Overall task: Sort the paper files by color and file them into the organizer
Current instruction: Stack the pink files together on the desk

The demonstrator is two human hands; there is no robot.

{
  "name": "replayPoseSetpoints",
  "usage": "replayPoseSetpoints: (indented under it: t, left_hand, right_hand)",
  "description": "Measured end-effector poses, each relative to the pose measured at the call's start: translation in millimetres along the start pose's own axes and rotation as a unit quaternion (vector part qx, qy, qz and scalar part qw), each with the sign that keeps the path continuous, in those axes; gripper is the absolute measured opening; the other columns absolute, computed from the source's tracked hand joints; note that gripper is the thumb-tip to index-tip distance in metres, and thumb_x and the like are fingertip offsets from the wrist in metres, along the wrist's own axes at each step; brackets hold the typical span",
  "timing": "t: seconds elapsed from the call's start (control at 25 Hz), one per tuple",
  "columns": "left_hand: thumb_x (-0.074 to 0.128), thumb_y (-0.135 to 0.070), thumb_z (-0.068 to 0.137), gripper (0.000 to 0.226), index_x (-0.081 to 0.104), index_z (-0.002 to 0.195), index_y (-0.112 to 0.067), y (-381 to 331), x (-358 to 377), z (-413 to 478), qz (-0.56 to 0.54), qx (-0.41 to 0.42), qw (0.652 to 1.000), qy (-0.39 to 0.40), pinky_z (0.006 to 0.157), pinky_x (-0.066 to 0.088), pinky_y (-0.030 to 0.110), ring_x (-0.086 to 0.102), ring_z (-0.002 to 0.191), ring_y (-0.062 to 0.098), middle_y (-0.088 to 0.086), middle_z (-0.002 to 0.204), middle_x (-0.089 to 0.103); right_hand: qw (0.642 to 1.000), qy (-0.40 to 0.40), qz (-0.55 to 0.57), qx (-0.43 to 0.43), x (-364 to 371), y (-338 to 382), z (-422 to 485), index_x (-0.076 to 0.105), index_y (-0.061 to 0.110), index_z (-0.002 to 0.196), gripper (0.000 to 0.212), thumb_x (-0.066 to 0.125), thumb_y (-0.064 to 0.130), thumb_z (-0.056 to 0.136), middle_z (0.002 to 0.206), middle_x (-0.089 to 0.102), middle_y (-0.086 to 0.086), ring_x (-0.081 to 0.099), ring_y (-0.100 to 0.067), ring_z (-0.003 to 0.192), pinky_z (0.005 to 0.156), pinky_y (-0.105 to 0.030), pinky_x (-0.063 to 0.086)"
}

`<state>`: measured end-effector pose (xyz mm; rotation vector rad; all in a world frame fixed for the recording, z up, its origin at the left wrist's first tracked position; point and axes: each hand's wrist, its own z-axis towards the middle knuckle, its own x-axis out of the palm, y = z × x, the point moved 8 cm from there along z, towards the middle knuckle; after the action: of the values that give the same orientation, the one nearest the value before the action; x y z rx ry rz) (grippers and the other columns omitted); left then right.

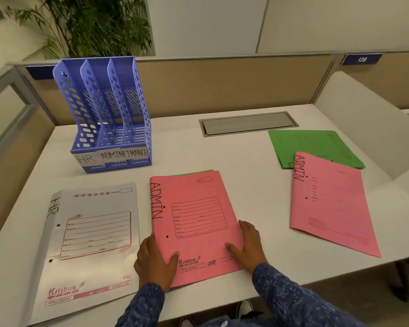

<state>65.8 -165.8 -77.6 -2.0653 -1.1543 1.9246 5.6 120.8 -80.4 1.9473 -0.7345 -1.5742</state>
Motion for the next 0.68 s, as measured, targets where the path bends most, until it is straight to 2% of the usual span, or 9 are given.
replayPoseSetpoints:
  t: [0.12, 0.32, 0.4, 0.52, 0.6, 0.68]
  left_hand:
    - [0.068, -0.047, 0.081, 0.09, 0.02, 0.15, -0.015, -20, -4, 6, 0.018, 0.02, 1.0, -0.015, 0.113, 0.027, 0.055, 0.028, 0.14, 0.031, 0.011, 0.153, 0.027]
    - [0.066, -0.047, 0.083, 0.09, 0.018, 0.152, -0.016, -113, 17, 23, 0.035, 0.12, 0.992, 0.001, 0.117, 0.019, 0.052, 0.019, 0.145, 0.028, 0.01, 0.158, 0.019]
    - [0.066, -0.045, 0.083, 0.09, 0.015, 0.152, -0.018, -159, 40, 27, 0.021, 0.158, 0.986, 0.04, 0.118, 0.019, 0.051, 0.018, 0.145, 0.027, 0.008, 0.158, 0.018]
    - [0.068, -0.046, 0.083, 0.095, 0.01, 0.153, -0.019, -226, 89, 23, -0.025, 0.201, 0.967, 0.153, 0.12, 0.021, 0.044, 0.019, 0.147, 0.024, 0.004, 0.16, 0.017]
    - [0.068, -0.048, 0.083, 0.097, 0.009, 0.154, -0.018, -266, 122, 14, -0.05, 0.208, 0.952, 0.218, 0.12, 0.022, 0.039, 0.021, 0.147, 0.023, 0.004, 0.161, 0.017]
    - [0.069, -0.048, 0.083, 0.097, 0.009, 0.154, -0.018, -298, 148, 9, -0.063, 0.204, 0.945, 0.246, 0.12, 0.023, 0.039, 0.022, 0.147, 0.022, 0.004, 0.161, 0.017]
  right_hand:
    - [0.998, -0.021, 0.053, 0.001, -20, -5, 3, 0.029, 0.016, 0.148, 0.08, 0.072, 0.04, 0.084, 0.146, 0.037, -0.002, 0.034, -0.019, 0.134, 0.115, -0.039, 0.03]
    - [0.992, -0.1, 0.08, 0.01, -97, -39, 16, 0.038, 0.019, 0.142, 0.07, 0.074, 0.036, 0.084, 0.138, 0.045, -0.001, 0.041, -0.019, 0.128, 0.109, -0.036, 0.036]
    - [0.988, -0.135, 0.07, 0.035, -140, -72, 22, 0.039, 0.016, 0.141, 0.071, 0.075, 0.036, 0.083, 0.139, 0.046, -0.005, 0.041, -0.023, 0.128, 0.109, -0.04, 0.036]
    - [0.979, -0.171, 0.056, 0.096, -199, -128, 29, 0.036, 0.011, 0.143, 0.079, 0.076, 0.038, 0.081, 0.143, 0.043, -0.012, 0.038, -0.03, 0.132, 0.111, -0.05, 0.035]
    - [0.969, -0.194, 0.062, 0.141, -234, -166, 29, 0.033, 0.011, 0.145, 0.086, 0.078, 0.043, 0.078, 0.146, 0.039, -0.014, 0.036, -0.034, 0.134, 0.113, -0.051, 0.032]
    - [0.957, -0.22, 0.061, 0.178, -263, -198, 28, 0.032, 0.01, 0.146, 0.095, 0.079, 0.049, 0.074, 0.149, 0.037, -0.015, 0.034, -0.034, 0.137, 0.115, -0.05, 0.029]
